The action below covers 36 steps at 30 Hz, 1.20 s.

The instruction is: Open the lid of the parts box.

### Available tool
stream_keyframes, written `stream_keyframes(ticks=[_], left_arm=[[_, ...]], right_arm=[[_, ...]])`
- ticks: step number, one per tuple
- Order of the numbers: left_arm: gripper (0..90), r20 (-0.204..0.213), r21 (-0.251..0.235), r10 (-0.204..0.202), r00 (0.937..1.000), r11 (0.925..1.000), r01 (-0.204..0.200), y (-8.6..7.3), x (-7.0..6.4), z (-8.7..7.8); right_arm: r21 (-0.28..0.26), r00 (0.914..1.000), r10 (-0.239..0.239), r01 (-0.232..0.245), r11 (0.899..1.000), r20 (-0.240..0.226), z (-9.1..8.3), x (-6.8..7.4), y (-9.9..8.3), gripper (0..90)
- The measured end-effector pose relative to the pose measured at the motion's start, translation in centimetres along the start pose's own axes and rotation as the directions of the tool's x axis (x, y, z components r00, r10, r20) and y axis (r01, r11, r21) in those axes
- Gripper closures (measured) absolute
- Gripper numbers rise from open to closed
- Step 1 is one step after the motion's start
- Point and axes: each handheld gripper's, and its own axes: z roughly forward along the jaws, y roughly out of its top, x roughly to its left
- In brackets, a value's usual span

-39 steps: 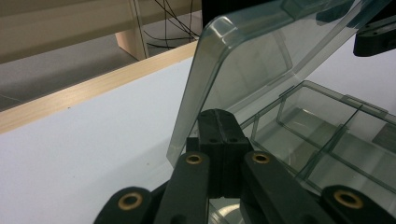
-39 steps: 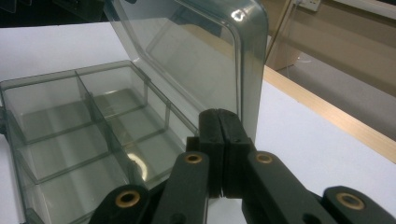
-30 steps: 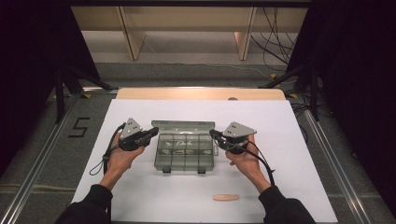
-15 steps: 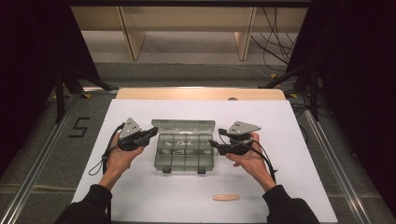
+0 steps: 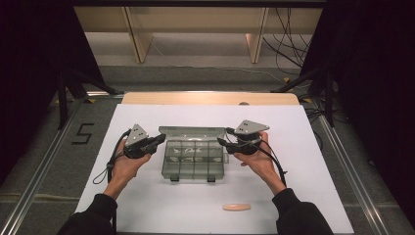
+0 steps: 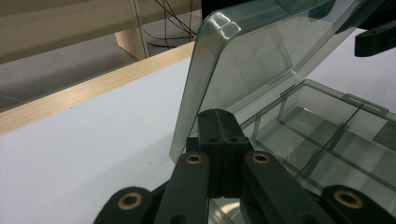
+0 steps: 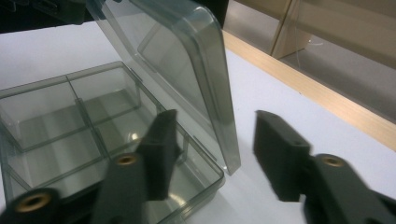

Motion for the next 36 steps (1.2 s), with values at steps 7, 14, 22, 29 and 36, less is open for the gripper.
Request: stream_keyframes(ticks=[7, 14, 22, 29, 36], left_arm=[[89.8, 0.006, 0.007, 0.002, 1.0000, 1.0000, -0.002, -0.1, -0.1, -0.1], [83.7, 0.027, 0.049, -0.048, 0.9985, 0.9977, 0.047, -0.9, -0.2, -0.6], [77.6, 0.064, 0.171, -0.064, 0.9959, 0.9839, 0.052, -1.9, -0.8, -0.8], [62.8, 0.078, 0.244, -0.072, 0.9944, 0.9685, 0.051, -2.2, -1.3, -0.6], [57.4, 0.060, 0.319, -0.111, 0.9920, 0.9437, 0.087, -2.7, -1.4, -0.2]], right_arm=[[-0.008, 1.0000, 0.001, -0.001, 1.000, 0.001, 0.1, 0.0, 0.2, 70.6], [-0.023, 0.9998, 0.001, 0.000, 1.000, 0.022, 0.2, -0.3, 0.1, 75.5], [-0.005, 0.9996, 0.004, -0.004, 1.000, 0.027, 0.2, -0.2, 0.3, 77.8], [-0.006, 0.9990, 0.009, -0.009, 1.000, 0.045, 0.3, -0.3, 0.4, 79.4], [-0.013, 0.9979, -0.001, 0.001, 1.000, 0.064, 0.5, -0.5, 0.5, 80.7]])
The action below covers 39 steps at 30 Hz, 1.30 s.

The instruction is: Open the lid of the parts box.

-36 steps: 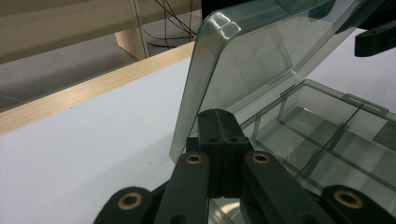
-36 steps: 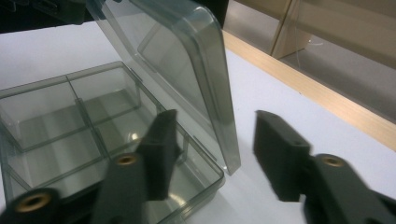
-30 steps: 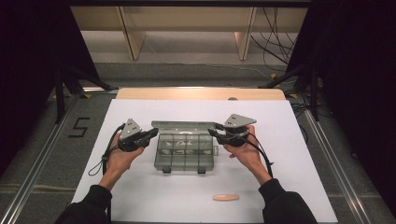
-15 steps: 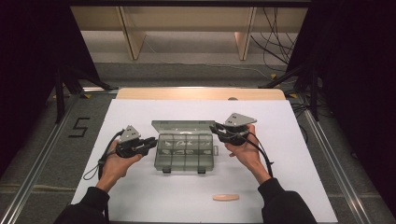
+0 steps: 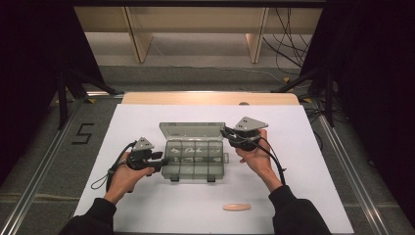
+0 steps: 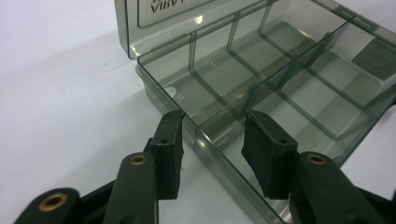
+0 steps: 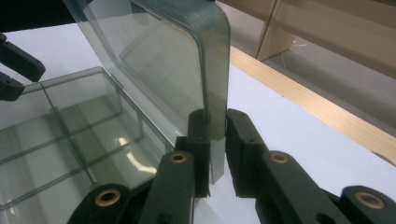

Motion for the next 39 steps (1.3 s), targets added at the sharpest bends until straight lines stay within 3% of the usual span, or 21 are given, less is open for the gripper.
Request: stream_keyframes(ticks=[3, 4, 6, 8, 10, 12, 15, 16, 18, 19, 20, 23, 30, 39], left_arm=[[59.1, -0.002, -0.004, -0.016, 0.9999, 0.9999, 0.016, -0.1, -0.1, 0.2], [59.3, -0.007, 0.026, -0.004, 1.0000, 0.9997, 0.004, -0.1, 0.0, 0.2], [59.7, -0.003, 0.039, 0.002, 1.0000, 0.9992, -0.002, -0.2, 0.1, 0.2], [62.2, -0.003, 0.030, -0.020, 0.9998, 0.9993, 0.020, -0.2, -0.2, 0.5], [63.2, 0.010, 0.055, 0.001, 0.9999, 0.9985, -0.002, -0.2, 0.0, 0.4], [64.3, 0.005, 0.056, -0.004, 1.0000, 0.9984, 0.004, -0.3, 0.0, 0.4], [65.6, 0.010, 0.044, -0.050, 0.9987, 0.9978, 0.050, -0.3, -0.2, 0.5], [65.7, 0.004, 0.062, -0.022, 0.9998, 0.9978, 0.021, -0.3, 0.0, 0.3], [66.0, 0.000, 0.053, -0.026, 0.9997, 0.9983, 0.026, -0.3, -0.1, 0.4], [66.1, 0.001, 0.033, -0.049, 0.9988, 0.9982, 0.049, -0.3, -0.3, 0.5], [66.1, 0.005, 0.071, -0.011, 0.9999, 0.9974, 0.010, -0.3, 0.1, 0.2], [66.3, -0.001, 0.053, -0.029, 0.9996, 0.9982, 0.029, -0.4, -0.1, 0.4], [66.6, -0.001, 0.064, -0.022, 0.9998, 0.9977, 0.022, -0.4, -0.1, 0.3], [66.7, -0.001, 0.065, -0.017, 0.9999, 0.9977, 0.017, -0.4, -0.1, 0.3]], right_arm=[[0.001, 1.0000, 0.003, -0.003, 1.000, 0.007, 0.1, 0.0, 0.1, 81.1], [0.001, 0.9999, 0.003, -0.003, 1.000, 0.010, 0.1, -0.1, 0.1, 81.4], [-0.001, 0.9998, 0.010, -0.010, 1.000, 0.016, 0.2, 0.0, 0.1, 81.5], [0.012, 0.9996, 0.019, -0.020, 1.000, 0.018, 0.2, -0.1, 0.2, 81.9], [0.007, 0.9997, 0.012, -0.012, 1.000, 0.023, 0.2, -0.1, 0.3, 82.0], [0.007, 0.9994, 0.024, -0.024, 1.000, 0.025, 0.3, -0.1, 0.3, 82.3], [0.015, 0.9989, 0.036, -0.036, 0.999, 0.031, 0.5, -0.2, 0.4, 82.6], [0.016, 0.9987, 0.038, -0.039, 0.999, 0.034, 0.5, -0.3, 0.5, 82.7], [0.020, 0.9980, 0.052, -0.053, 0.998, 0.036, 0.6, -0.3, 0.5, 82.8], [0.020, 0.9973, 0.061, -0.061, 0.998, 0.041, 0.7, -0.3, 0.6, 82.9], [0.017, 0.9968, 0.068, -0.068, 0.998, 0.042, 0.8, -0.4, 0.6, 82.9], [0.023, 0.9947, 0.092, -0.094, 0.995, 0.046, 0.9, -0.5, 0.7, 83.1], [0.012, 0.9869, 0.150, -0.151, 0.988, 0.059, 1.5, -0.9, 0.8, 83.2], [0.028, 0.9818, 0.180, -0.182, 0.983, 0.060, 2.1, -1.5, 1.1, 83.3]])
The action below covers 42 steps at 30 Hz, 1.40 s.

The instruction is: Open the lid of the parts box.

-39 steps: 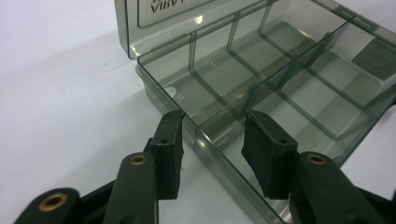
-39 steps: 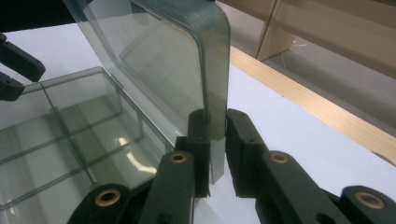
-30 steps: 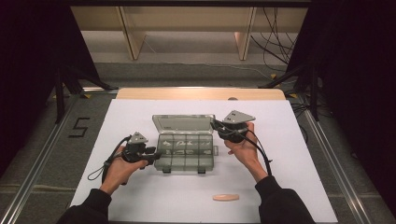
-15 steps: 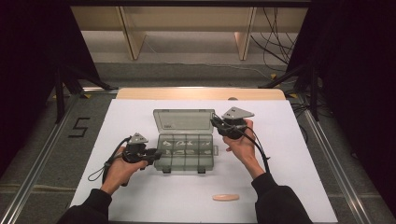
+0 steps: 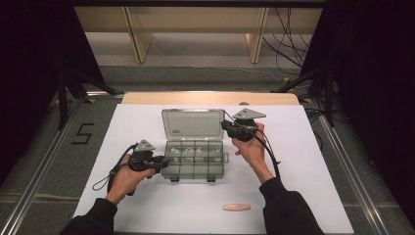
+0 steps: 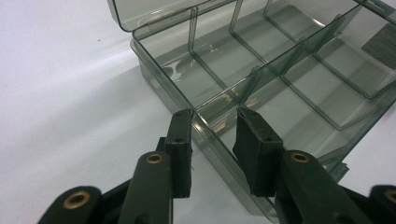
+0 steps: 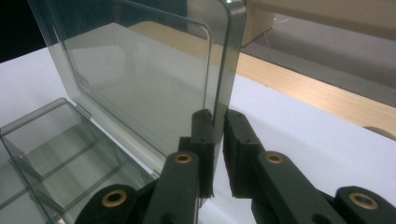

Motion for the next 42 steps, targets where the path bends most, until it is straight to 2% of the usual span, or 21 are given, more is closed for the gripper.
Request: stream_keyframes(ticks=[2, 11, 13, 20, 21, 23, 27, 30, 32, 35, 37, 38, 41, 42], left_arm=[[66.6, 0.001, -0.002, -0.001, 1.0000, 1.0000, 0.001, 0.0, 0.0, 0.0], [66.6, -0.001, -0.010, -0.005, 1.0000, 0.9999, 0.005, -0.1, 0.0, 0.1], [66.6, 0.000, -0.011, -0.005, 1.0000, 0.9999, 0.005, -0.1, 0.0, 0.1], [66.6, 0.000, -0.015, -0.011, 0.9999, 0.9998, 0.011, -0.1, 0.0, 0.1], [66.5, 0.004, -0.036, -0.036, 0.9993, 0.9987, 0.036, -0.1, -0.2, 0.2], [66.5, 0.004, -0.032, -0.031, 0.9995, 0.9990, 0.032, -0.1, -0.1, 0.2], [66.5, 0.002, -0.037, -0.037, 0.9993, 0.9986, 0.037, -0.1, -0.2, 0.2], [66.5, 0.002, -0.037, -0.037, 0.9993, 0.9986, 0.037, -0.1, -0.2, 0.2], [66.5, 0.002, -0.037, -0.036, 0.9993, 0.9986, 0.036, -0.1, -0.2, 0.2], [66.5, 0.002, -0.038, -0.037, 0.9993, 0.9986, 0.037, -0.1, -0.2, 0.2], [66.5, 0.002, -0.038, -0.037, 0.9993, 0.9986, 0.037, -0.1, -0.2, 0.2], [66.5, 0.002, -0.038, -0.037, 0.9993, 0.9986, 0.038, -0.1, -0.2, 0.2], [66.4, 0.002, -0.038, -0.041, 0.9992, 0.9984, 0.041, -0.1, -0.2, 0.2], [66.3, 0.002, -0.038, -0.042, 0.9991, 0.9984, 0.042, -0.1, -0.2, 0.2]], right_arm=[[0.015, 0.9999, 0.004, -0.004, 1.000, 0.012, 0.2, -0.1, 0.3, 83.1], [0.067, 0.9997, 0.022, -0.023, 0.997, 0.008, 0.8, -0.7, 1.0, 82.4], [0.070, 0.9989, 0.045, -0.046, 0.997, 0.012, 1.0, -0.8, 1.1, 82.3], [0.086, 0.9987, 0.051, -0.051, 0.995, 0.010, 1.3, -1.2, 1.2, 81.8], [0.087, 0.9986, 0.051, -0.052, 0.995, 0.012, 1.5, -1.3, 1.3, 81.7], [0.097, 0.9976, 0.069, -0.070, 0.993, 0.011, 1.5, -1.2, 1.4, 81.5], [0.099, 0.9982, 0.059, -0.060, 0.993, 0.011, 1.8, -1.4, 1.4, 81.1], [0.115, 0.9973, 0.072, -0.073, 0.991, 0.015, 1.9, -1.4, 1.6, 80.9], [0.116, 0.9983, 0.057, -0.058, 0.992, 0.011, 2.1, -1.6, 1.6, 80.8], [0.124, 0.9970, 0.074, -0.076, 0.989, 0.022, 2.2, -1.6, 1.6, 80.5], [0.130, 0.9975, 0.067, -0.069, 0.989, 0.022, 2.2, -1.7, 1.6, 80.4], [0.133, 0.9964, 0.082, -0.084, 0.987, 0.021, 2.3, -1.6, 1.7, 80.3], [0.139, 0.9971, 0.072, -0.075, 0.988, 0.025, 2.6, -1.8, 1.7, 80.0], [0.143, 0.9956, 0.091, -0.093, 0.985, 0.026, 2.7, -1.7, 1.8, 80.0]])
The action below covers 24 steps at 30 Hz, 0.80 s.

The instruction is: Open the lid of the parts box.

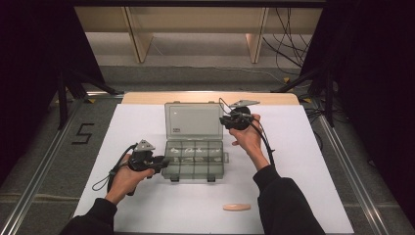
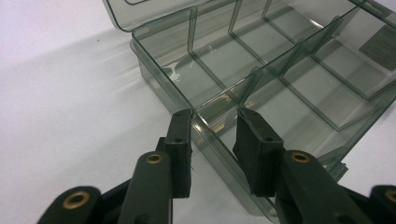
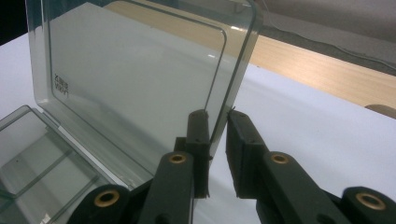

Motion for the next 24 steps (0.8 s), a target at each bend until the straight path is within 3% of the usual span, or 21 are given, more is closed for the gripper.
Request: stream_keyframes(ticks=[5, 6, 15, 17, 24], left_arm=[[66.1, 0.003, 0.000, -0.003, 1.0000, 1.0000, 0.003, 0.00, 0.00, -0.01], [66.1, 0.003, 0.000, -0.003, 1.0000, 1.0000, 0.003, 0.00, 0.00, -0.01], [66.0, 0.010, 0.001, -0.004, 0.9999, 1.0000, 0.004, 0.00, 0.05, 0.00], [66.0, 0.003, -0.001, -0.003, 1.0000, 1.0000, 0.003, 0.00, -0.01, 0.00], [65.9, 0.003, -0.001, -0.002, 1.0000, 1.0000, 0.002, 0.01, -0.02, 0.00]], right_arm=[[-0.004, 0.9997, -0.024, 0.024, 1.000, 0.004, 0.25, -0.13, 0.06, 80.1], [0.010, 1.0000, 0.000, 0.000, 1.000, 0.002, 0.17, 0.01, 0.07, 80.1], [0.016, 0.9999, 0.000, -0.001, 1.000, 0.015, 0.44, -0.09, 0.19, 79.9], [0.023, 0.9993, 0.033, -0.034, 0.999, 0.016, 0.50, 0.08, 0.22, 79.8], [0.013, 0.9993, 0.023, -0.024, 1.000, 0.030, 0.84, -0.07, 0.14, 79.4]])
